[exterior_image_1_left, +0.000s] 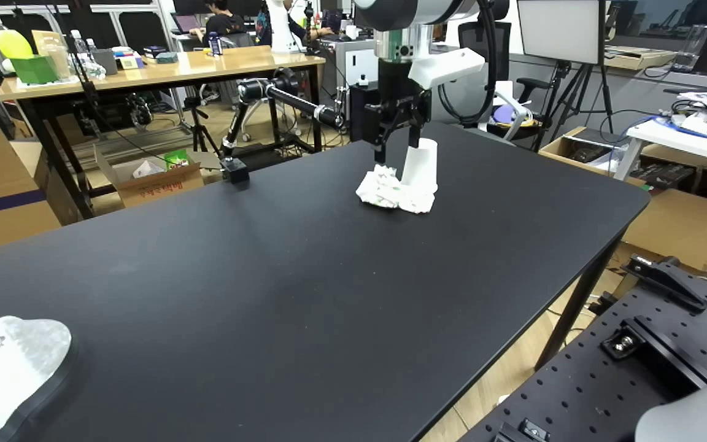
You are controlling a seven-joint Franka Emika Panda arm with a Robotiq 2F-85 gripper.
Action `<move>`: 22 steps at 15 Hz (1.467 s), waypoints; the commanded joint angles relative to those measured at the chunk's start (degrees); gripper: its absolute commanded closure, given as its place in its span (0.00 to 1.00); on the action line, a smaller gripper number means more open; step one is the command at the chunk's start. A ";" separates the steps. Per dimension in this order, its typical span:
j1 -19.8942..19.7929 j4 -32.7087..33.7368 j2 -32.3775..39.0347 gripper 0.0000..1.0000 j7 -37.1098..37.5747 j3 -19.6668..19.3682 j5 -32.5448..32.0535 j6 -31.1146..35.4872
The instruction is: Put the towel on the black thing on top of the table
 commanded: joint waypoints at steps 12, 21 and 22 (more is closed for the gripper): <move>4.69 -0.01 7.37 0.00 10.34 -12.00 -18.34 15.29; 8.21 -0.82 8.98 0.00 13.74 -13.76 -18.46 17.23; 9.35 -0.87 8.61 0.00 14.59 -14.50 -19.76 18.14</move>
